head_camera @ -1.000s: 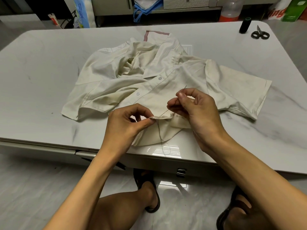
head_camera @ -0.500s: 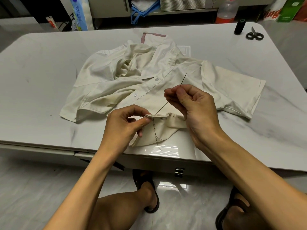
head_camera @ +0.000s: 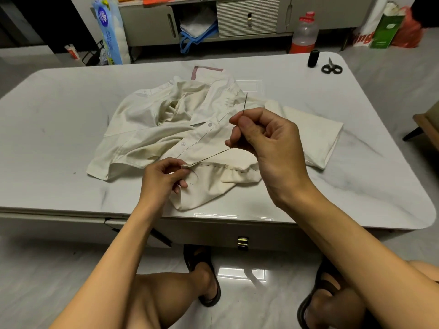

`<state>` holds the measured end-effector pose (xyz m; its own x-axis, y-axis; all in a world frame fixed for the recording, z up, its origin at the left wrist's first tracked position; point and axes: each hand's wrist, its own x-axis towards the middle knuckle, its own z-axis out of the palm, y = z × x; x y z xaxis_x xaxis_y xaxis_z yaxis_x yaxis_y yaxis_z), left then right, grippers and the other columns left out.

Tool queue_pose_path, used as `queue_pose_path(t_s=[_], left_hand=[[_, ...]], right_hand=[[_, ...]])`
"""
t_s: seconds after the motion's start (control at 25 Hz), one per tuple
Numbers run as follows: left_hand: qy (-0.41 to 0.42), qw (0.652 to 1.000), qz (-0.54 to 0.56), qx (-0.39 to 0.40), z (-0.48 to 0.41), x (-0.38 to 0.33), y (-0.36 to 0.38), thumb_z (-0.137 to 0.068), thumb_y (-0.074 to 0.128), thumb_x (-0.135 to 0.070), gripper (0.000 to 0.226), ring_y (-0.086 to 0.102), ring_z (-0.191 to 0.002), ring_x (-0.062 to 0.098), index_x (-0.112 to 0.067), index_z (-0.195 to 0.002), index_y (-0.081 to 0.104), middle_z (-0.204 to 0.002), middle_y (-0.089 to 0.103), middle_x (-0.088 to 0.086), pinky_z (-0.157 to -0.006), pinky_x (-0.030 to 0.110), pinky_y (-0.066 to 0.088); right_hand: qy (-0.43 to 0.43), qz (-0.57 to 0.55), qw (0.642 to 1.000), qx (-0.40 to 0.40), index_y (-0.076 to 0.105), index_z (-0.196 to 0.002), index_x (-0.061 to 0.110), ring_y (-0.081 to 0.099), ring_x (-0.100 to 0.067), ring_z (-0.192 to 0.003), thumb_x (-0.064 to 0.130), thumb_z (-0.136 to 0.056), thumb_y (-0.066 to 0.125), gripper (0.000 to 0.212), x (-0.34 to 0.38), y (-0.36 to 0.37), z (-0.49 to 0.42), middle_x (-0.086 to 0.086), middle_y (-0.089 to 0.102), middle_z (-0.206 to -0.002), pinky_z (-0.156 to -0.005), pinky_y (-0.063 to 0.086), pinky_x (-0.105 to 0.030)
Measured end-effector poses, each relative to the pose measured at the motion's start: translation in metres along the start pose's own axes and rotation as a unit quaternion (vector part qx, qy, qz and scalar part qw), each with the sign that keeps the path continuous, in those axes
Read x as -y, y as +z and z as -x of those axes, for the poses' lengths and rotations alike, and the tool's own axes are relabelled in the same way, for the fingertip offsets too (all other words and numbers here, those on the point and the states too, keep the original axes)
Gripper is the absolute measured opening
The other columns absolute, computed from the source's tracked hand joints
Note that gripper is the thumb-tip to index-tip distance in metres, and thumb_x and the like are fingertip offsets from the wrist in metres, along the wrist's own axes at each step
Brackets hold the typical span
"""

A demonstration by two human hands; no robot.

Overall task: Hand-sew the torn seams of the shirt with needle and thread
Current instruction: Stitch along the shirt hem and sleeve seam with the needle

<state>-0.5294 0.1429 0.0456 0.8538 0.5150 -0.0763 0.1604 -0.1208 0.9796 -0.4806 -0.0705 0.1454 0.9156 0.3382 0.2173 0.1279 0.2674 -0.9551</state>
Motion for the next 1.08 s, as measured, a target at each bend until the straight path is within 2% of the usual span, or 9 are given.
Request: queue_pose_path(t_s=[0.16,0.24,0.32,0.48,0.56,0.68,0.84,0.92,1.08], left_hand=[[-0.014,1.0,0.012,-0.024,-0.001,0.01,0.003,-0.088,0.065,0.011,0.016,0.064,-0.057,0.02,-0.004,-0.082,0.065,-0.068,0.067,0.009,-0.058,0.023,0.055],[-0.023,0.999,0.016,-0.038,-0.003,0.017,0.003,-0.087,0.066,0.011,0.016,0.066,-0.065,0.025,-0.005,-0.083,0.066,-0.072,0.067,0.014,-0.069,0.027,0.059],[-0.029,0.998,0.011,-0.05,-0.003,0.022,0.004,-0.086,0.068,0.01,0.016,0.067,-0.071,0.028,-0.006,-0.082,0.068,-0.071,0.069,0.012,-0.072,0.026,0.06],[-0.015,0.998,-0.028,-0.062,-0.002,0.025,0.005,-0.083,0.072,0.007,0.019,0.064,-0.072,0.022,-0.012,-0.076,0.072,-0.071,0.071,0.004,-0.075,0.035,0.055],[0.012,0.997,-0.057,-0.043,0.001,0.022,0.004,-0.081,0.074,0.005,0.021,0.065,-0.074,0.014,-0.015,-0.076,0.073,-0.073,0.073,-0.003,-0.077,0.032,0.052],[0.041,0.996,-0.067,0.033,0.009,0.009,0.002,-0.082,0.073,0.006,0.018,0.066,-0.081,0.011,-0.012,-0.08,0.071,-0.076,0.073,-0.008,-0.079,0.022,0.051],[0.042,0.971,-0.106,0.212,0.022,-0.015,0.004,-0.086,0.073,-0.002,0.005,0.067,-0.082,0.009,-0.007,-0.085,0.073,-0.083,0.074,0.002,-0.079,0.017,0.05],[0.045,0.951,-0.149,0.267,0.028,-0.024,0.011,-0.087,0.075,-0.009,0.002,0.066,-0.08,0.009,-0.01,-0.085,0.075,-0.084,0.075,0.002,-0.078,0.02,0.049],[0.049,0.922,-0.213,0.32,0.044,-0.027,0.037,-0.086,0.078,-0.019,0.004,0.069,-0.084,0.01,-0.016,-0.089,0.077,-0.089,0.077,0.0,-0.082,0.026,0.049]], right_hand=[[0.011,0.03,0.998,0.056,0.067,-0.096,-0.003,0.062,-0.018,-0.063,0.001,-0.098,0.052,0.016,0.033,-0.014,0.014,-0.007,0.064,-0.07,-0.071,0.059,-0.03],[0.028,0.023,0.997,0.067,0.067,-0.097,-0.004,0.059,-0.016,-0.06,0.001,-0.098,0.052,0.016,0.048,-0.023,0.02,-0.006,0.063,-0.069,-0.067,0.058,-0.029],[0.042,0.012,0.996,0.074,0.068,-0.095,-0.001,0.057,-0.014,-0.058,0.003,-0.098,0.052,0.016,0.059,-0.032,0.025,-0.004,0.062,-0.068,-0.064,0.056,-0.027],[0.077,0.014,0.993,0.087,0.068,-0.094,0.001,0.054,-0.012,-0.058,0.004,-0.099,0.053,0.017,0.067,-0.043,0.031,-0.002,0.061,-0.067,-0.063,0.054,-0.025],[0.097,0.017,0.992,0.076,0.068,-0.095,0.001,0.054,-0.012,-0.058,0.005,-0.099,0.052,0.017,0.062,-0.046,0.029,-0.003,0.061,-0.067,-0.064,0.054,-0.026],[0.135,0.017,0.99,0.037,0.068,-0.097,0.0,0.055,-0.012,-0.058,0.006,-0.1,0.052,0.017,0.05,-0.052,0.024,-0.004,0.061,-0.069,-0.066,0.056,-0.026],[0.182,0.017,0.983,-0.007,0.067,-0.098,0.0,0.055,-0.011,-0.057,0.006,-0.1,0.051,0.017,0.042,-0.057,0.011,-0.005,0.06,-0.073,-0.066,0.056,-0.026],[0.163,0.0,0.987,-0.006,0.066,-0.098,0.001,0.056,-0.01,-0.058,0.006,-0.1,0.05,0.017,0.054,-0.052,-0.003,-0.004,0.06,-0.073,-0.067,0.055,-0.026],[0.073,-0.026,0.997,0.027,0.065,-0.099,0.004,0.057,-0.009,-0.062,0.008,-0.101,0.049,0.017,0.089,-0.035,-0.028,-0.001,0.062,-0.073,-0.072,0.056,-0.027]])
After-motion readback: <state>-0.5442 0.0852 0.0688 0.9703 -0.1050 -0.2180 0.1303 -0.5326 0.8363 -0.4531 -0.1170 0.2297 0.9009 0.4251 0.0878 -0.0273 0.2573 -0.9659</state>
